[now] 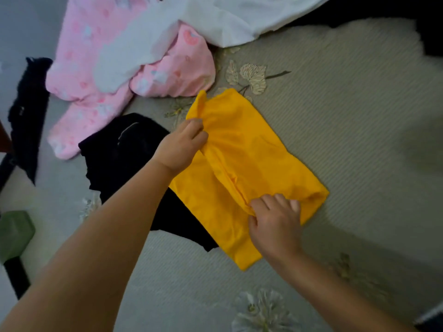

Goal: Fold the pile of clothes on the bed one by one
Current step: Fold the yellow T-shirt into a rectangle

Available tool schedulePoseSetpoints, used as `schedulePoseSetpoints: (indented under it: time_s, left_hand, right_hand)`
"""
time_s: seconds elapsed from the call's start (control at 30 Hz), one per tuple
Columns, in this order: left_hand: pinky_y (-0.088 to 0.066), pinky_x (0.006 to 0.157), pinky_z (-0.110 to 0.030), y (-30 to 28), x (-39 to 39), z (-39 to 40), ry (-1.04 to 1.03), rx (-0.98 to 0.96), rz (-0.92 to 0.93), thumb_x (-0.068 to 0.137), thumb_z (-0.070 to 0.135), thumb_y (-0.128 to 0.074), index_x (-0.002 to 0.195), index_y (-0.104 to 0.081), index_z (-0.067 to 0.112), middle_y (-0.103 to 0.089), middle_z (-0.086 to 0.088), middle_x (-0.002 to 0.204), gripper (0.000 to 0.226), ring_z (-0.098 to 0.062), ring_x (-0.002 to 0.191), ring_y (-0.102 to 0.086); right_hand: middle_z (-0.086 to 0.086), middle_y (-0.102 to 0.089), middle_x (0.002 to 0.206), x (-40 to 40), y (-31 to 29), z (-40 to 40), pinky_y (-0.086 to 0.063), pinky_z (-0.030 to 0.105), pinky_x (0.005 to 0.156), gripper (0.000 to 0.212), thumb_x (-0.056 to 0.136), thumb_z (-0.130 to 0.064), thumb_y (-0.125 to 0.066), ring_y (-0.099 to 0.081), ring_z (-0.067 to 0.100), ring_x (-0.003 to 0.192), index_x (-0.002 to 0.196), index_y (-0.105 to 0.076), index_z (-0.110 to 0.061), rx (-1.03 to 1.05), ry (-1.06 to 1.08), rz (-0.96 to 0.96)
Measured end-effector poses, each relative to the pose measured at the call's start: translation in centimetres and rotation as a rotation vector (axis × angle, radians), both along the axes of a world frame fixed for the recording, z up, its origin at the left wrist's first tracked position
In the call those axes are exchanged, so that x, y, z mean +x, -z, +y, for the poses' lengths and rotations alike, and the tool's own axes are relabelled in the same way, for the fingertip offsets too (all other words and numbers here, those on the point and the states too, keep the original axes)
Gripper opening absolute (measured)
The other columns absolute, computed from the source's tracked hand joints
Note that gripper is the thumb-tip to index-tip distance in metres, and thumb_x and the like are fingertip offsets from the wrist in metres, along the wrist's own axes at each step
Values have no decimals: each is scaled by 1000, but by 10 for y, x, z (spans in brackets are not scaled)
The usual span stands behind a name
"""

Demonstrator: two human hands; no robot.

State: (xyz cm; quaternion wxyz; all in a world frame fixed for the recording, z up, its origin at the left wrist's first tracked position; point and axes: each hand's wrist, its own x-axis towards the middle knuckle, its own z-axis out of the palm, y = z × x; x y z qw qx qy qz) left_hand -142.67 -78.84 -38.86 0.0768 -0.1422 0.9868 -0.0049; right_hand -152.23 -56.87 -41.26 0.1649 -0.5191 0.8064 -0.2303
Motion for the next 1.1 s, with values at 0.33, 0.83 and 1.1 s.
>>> schedulePoseSetpoints:
  time_s: [0.33, 0.83, 1.1]
  left_hand:
    - [-43, 96, -46, 45, 125, 49, -379, 111, -145, 88, 6, -53, 115, -58, -6, -50, -28, 128, 30, -40, 119, -49]
    - [-47, 82, -57, 68, 125, 52, 80, 30, -137, 83, 21, -54, 115, -61, 0, -61, -20, 118, 39, -38, 108, -58]
    - [-9, 111, -45, 68, 118, 48, -1, 163, -256, 89, 12, -56, 140, -20, 11, -30, -19, 146, 62, -37, 135, -28]
  right_hand:
    - [0, -52, 51, 107, 39, 32, -19, 29, 60, 18, 53, -5, -67, -54, 20, 52, 50, -54, -17, 10, -109, 90]
    - [17, -60, 121, 140, 39, 3, -47, 58, 82, 84, 42, -32, -90, -58, 32, 111, 118, -61, -11, 468, -103, 176]
    - [18, -60, 120, 115, 55, 13, -46, 56, 85, 60, 65, -23, -72, -58, 32, 112, 119, -57, -1, 513, -157, 174]
